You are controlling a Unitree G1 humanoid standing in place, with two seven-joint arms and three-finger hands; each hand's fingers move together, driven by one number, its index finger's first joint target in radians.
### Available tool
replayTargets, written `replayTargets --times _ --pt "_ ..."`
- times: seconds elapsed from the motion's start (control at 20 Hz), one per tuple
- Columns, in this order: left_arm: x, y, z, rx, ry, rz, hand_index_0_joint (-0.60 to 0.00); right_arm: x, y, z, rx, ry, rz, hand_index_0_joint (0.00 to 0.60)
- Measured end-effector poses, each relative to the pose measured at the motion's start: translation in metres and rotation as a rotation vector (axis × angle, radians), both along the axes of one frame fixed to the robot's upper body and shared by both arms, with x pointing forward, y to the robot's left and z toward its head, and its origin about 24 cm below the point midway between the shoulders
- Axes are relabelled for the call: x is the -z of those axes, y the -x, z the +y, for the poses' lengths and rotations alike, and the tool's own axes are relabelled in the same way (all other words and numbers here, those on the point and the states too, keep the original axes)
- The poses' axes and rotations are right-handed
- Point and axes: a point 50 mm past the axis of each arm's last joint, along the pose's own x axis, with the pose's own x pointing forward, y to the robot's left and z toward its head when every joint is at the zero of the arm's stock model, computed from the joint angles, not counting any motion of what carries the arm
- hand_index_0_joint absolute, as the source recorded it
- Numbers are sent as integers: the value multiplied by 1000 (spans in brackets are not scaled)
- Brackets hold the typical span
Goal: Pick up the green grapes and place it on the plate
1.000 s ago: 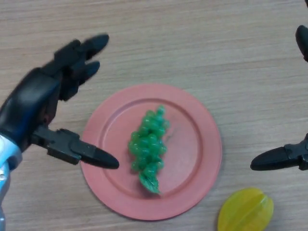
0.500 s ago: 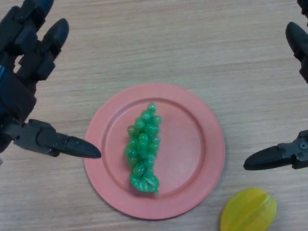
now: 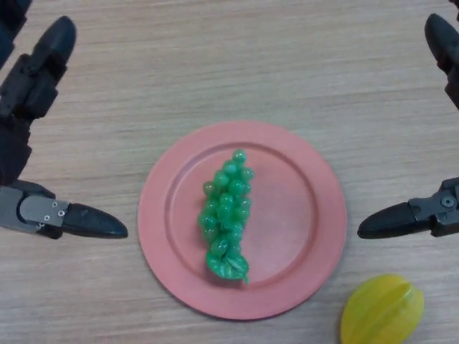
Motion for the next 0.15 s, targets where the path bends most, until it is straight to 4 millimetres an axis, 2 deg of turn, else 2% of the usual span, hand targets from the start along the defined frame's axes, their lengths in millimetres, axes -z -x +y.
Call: replayTargets --times 0.15 --pt "3 -1 0 0 -9 37 0 3 -1 3 -15 20 11 0"
